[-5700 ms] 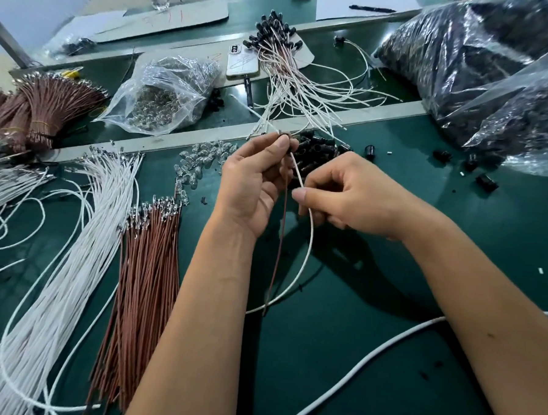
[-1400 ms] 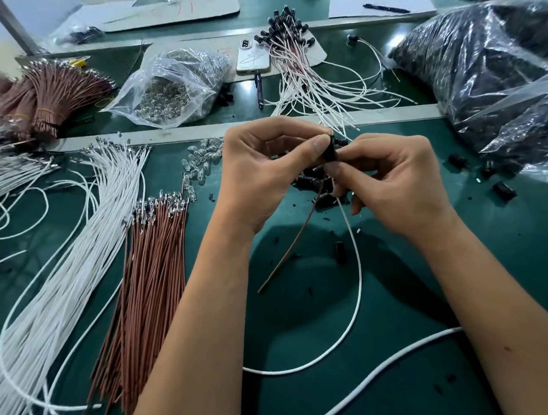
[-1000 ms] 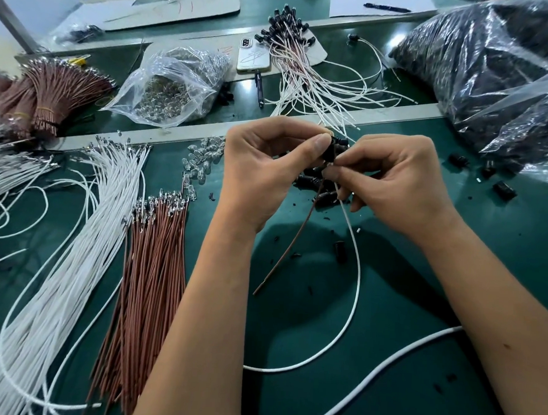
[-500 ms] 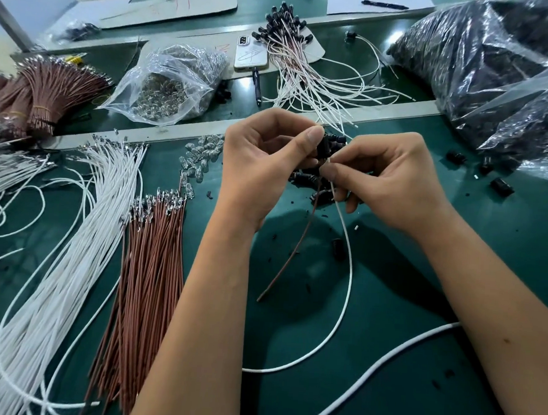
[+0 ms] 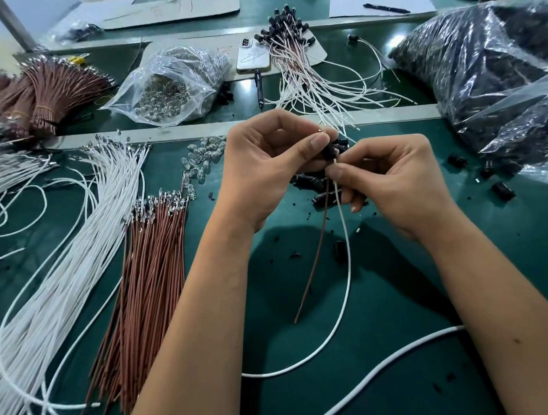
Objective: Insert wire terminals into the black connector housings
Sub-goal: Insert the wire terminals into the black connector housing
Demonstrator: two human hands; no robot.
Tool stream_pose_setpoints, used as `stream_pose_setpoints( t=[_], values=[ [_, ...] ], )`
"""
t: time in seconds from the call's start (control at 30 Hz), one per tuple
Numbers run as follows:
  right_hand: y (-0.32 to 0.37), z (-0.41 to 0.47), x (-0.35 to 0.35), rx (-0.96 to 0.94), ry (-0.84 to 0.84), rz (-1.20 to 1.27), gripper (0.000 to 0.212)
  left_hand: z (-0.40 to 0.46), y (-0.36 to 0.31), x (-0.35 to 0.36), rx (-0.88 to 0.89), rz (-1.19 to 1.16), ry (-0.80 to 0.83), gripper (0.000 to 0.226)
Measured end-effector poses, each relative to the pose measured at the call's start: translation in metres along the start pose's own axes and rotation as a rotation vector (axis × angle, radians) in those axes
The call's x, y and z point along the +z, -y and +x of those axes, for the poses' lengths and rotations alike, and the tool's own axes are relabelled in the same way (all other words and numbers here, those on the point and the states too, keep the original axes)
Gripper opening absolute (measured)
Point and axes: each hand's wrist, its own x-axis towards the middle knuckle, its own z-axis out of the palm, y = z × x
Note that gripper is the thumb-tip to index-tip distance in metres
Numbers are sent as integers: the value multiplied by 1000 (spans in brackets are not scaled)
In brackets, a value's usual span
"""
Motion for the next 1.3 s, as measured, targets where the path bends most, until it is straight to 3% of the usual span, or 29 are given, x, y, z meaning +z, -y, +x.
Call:
stream_pose_setpoints(
  t=[0.87, 1.3],
  values=[
    [1, 0, -1, -55, 30, 41, 10, -2, -4, -4, -30, -20, 36, 30],
    [3, -2, 0, -68, 17, 1, 8, -1, -4, -4, -24, 16, 47, 30]
  ],
)
